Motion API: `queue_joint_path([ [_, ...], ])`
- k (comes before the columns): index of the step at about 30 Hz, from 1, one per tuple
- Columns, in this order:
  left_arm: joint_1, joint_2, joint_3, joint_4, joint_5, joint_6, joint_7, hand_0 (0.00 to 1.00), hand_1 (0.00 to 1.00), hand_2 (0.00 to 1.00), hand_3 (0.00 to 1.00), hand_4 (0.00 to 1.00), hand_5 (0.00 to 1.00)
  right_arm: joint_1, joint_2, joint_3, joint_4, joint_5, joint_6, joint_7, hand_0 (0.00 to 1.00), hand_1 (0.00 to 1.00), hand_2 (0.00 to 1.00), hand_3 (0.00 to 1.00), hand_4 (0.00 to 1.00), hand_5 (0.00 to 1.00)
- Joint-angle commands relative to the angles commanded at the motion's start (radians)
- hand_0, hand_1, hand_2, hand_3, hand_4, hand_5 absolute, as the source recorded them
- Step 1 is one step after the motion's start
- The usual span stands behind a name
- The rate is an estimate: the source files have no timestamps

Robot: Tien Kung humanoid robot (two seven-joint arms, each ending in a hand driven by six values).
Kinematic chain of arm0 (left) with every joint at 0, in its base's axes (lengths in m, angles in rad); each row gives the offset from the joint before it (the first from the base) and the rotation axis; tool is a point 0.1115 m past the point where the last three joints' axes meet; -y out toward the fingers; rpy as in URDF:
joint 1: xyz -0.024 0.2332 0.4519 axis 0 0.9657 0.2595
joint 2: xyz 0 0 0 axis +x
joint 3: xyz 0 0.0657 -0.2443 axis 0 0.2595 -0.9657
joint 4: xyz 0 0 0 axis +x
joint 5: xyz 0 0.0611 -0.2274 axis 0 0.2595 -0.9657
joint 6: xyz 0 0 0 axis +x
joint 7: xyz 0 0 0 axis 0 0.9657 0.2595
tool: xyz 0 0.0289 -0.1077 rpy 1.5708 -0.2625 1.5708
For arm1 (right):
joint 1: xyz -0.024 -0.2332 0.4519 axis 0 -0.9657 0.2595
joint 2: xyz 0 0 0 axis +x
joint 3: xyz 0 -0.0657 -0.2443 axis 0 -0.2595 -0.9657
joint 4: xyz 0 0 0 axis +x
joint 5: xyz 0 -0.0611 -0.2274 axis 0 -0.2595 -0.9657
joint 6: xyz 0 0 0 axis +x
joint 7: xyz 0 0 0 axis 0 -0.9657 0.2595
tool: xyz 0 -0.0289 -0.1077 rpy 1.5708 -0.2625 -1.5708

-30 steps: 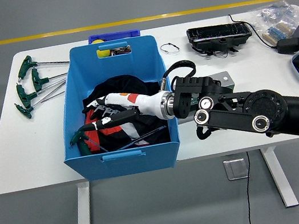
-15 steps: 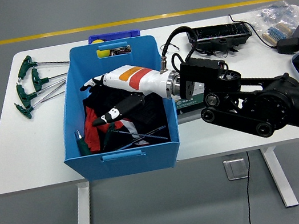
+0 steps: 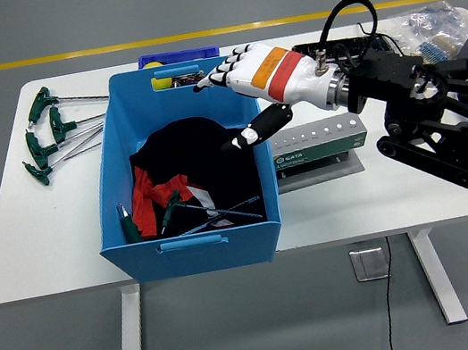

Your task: Lift tool from toolbox,place it in box,lift tool from toolbox,place it in box

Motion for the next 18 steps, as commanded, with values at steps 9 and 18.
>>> queue_joint_path([
  [9,0.011,-0.004,-0.002,0.001,0.005,0.0,0.004,0.801,0.777,0.8,0.803,0.629,0.998,-0.121,-0.207,0.142,0.054,0.019,0.088,-0.031,0.766,0.746,0.795,0.764,0.931,0.623],
  [18,0.018,-0.008,-0.005,0.001,0.005,0.002,0.01,0.801,0.777,0.799,0.804,0.631,0.998,-0.296,-0.309,0.341,0.05,0.0,0.097,-0.025,0.766,0.737,0.781,0.721,0.92,0.627],
])
